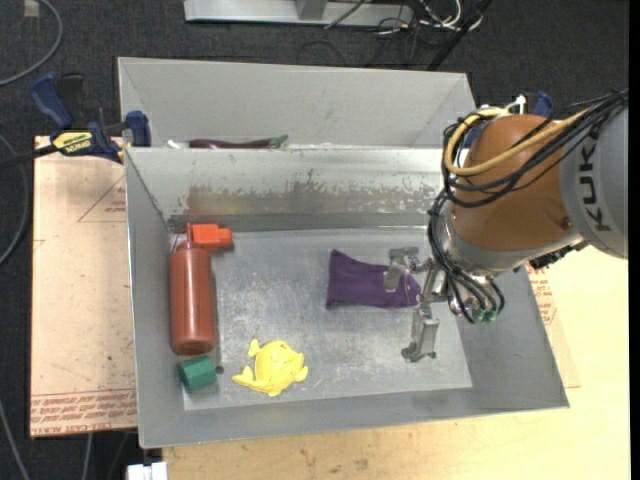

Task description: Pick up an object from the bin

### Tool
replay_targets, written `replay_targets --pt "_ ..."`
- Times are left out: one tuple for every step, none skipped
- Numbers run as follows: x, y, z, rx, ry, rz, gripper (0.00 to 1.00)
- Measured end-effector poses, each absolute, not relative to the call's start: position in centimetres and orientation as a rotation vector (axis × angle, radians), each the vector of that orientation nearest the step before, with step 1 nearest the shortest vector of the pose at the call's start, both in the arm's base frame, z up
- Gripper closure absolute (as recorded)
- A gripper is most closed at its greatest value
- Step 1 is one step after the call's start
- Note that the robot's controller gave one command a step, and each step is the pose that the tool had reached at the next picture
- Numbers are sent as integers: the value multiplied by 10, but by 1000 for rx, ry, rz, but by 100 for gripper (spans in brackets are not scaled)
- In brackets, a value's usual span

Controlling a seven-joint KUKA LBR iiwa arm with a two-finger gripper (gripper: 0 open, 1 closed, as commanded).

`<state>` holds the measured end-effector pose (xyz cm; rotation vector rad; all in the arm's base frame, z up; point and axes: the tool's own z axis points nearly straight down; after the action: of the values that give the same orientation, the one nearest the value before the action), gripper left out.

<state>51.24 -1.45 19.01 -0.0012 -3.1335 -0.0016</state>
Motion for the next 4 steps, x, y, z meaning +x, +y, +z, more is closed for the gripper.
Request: replay_targets --pt "514 -15 194 0 -3142 -1 0" --pt "554 -17 195 129 -3138 -2 0" --pt "567 -5 165 46 -3145 -2 0" --pt "578 -4 135 -29 -3142 -3 0"
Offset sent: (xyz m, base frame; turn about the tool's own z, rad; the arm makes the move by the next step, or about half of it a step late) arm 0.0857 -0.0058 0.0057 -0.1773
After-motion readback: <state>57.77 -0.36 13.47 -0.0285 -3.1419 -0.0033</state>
